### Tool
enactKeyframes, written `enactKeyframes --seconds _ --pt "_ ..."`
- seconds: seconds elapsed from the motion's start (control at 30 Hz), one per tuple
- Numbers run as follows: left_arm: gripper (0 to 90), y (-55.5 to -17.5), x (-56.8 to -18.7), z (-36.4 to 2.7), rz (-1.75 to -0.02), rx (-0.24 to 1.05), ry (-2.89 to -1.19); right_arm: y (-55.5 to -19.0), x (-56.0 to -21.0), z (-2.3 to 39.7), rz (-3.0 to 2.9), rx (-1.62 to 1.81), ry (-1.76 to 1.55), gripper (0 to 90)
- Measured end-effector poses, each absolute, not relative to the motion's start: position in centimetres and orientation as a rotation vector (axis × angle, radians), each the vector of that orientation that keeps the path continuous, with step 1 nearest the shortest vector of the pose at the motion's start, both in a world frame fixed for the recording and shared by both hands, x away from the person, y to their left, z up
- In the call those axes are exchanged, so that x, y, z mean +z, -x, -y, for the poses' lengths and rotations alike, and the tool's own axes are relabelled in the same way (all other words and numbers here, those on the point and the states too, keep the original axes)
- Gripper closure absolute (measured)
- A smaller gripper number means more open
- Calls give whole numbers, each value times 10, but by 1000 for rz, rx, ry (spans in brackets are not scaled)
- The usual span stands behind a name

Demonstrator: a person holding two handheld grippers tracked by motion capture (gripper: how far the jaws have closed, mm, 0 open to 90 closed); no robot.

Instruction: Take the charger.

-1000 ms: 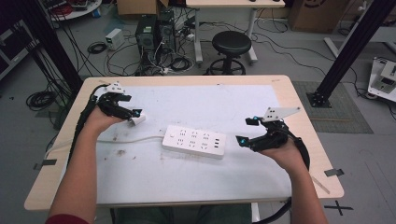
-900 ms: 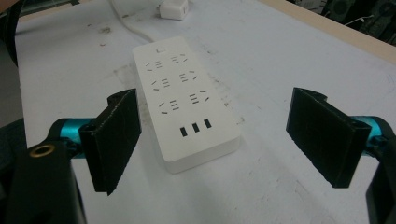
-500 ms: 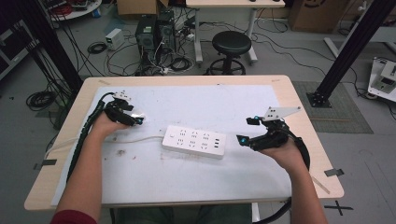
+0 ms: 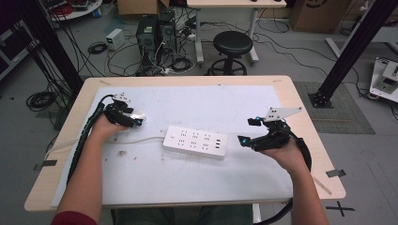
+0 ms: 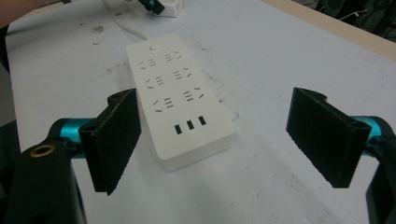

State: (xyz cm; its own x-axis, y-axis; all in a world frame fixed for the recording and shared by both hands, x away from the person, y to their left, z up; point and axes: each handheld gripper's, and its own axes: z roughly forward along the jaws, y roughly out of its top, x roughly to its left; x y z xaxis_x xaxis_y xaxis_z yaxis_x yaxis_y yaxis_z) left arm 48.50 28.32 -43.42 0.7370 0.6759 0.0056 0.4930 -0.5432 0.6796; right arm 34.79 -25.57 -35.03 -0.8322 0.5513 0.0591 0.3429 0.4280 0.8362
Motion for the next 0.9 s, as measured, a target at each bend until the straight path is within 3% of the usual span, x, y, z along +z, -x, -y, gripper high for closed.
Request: enactKeyframes --seconds 0.4,0.83,0.9 --pt "423 -484 -436 -279 -833 347 -2303 -348 -351 255 -2455 1359 -781 183" --pt "425 -472 -414 -282 -791 365 -2275 -349 -350 256 -2453 1365 -784 183" --pt "425 -457 -392 -281 -742 395 -2261 -348 -350 256 -2452 1373 -774 183"
